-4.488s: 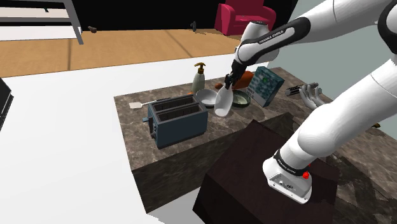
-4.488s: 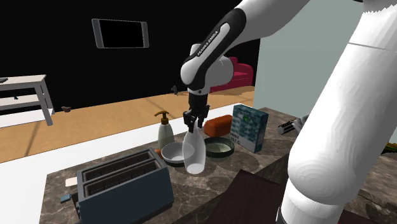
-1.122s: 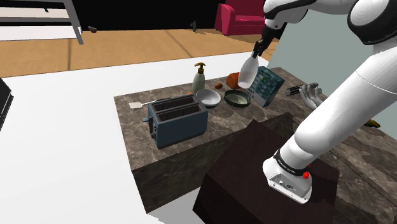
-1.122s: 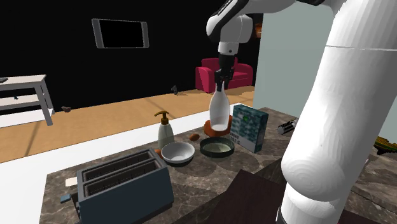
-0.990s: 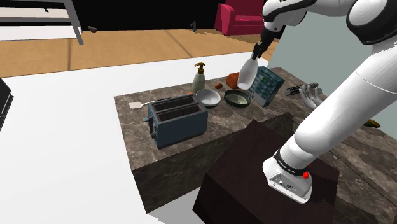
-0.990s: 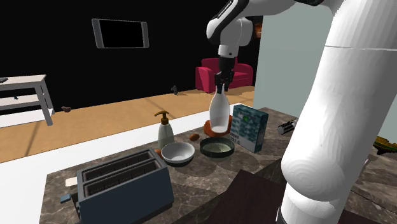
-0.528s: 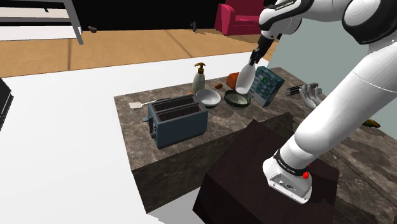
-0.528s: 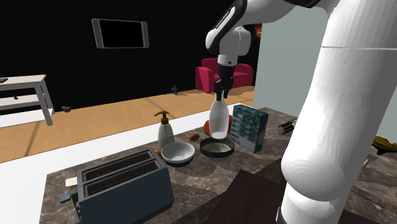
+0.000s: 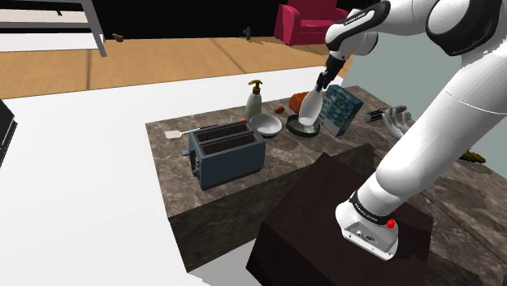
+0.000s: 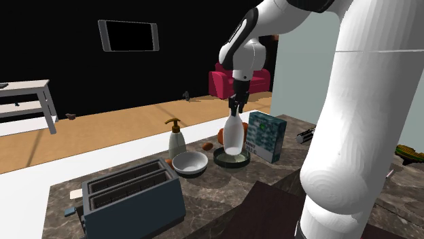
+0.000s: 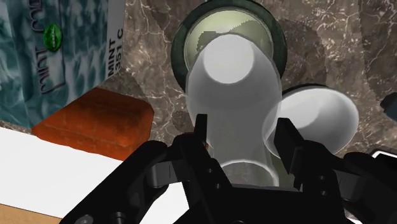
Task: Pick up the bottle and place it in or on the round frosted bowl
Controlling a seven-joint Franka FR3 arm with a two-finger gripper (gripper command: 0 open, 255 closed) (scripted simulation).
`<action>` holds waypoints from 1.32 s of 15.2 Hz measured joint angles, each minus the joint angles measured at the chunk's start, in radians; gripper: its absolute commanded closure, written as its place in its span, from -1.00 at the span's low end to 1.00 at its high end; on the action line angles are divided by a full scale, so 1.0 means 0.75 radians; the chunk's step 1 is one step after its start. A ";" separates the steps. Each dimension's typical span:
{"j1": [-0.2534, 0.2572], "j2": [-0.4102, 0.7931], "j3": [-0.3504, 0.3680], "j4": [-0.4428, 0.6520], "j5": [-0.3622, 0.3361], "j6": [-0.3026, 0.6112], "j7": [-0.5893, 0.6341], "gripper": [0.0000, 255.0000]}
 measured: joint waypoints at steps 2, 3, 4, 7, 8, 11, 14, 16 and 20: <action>0.000 0.019 0.002 -0.013 0.014 0.028 -0.008 1.00; 0.001 0.021 0.002 -0.016 0.016 0.033 -0.009 1.00; 0.001 0.021 0.002 -0.018 0.017 0.036 -0.010 1.00; 0.001 0.022 0.002 -0.020 0.018 0.039 -0.010 1.00; 0.001 0.022 0.002 -0.020 0.018 0.039 -0.010 1.00; 0.000 0.022 0.002 -0.020 0.018 0.040 -0.011 -1.00; 0.000 0.022 0.002 -0.020 0.018 0.040 -0.011 -1.00; 0.001 0.006 0.001 -0.016 0.006 0.023 -0.003 -1.00; 0.006 -0.071 0.002 0.035 -0.051 -0.092 0.041 -1.00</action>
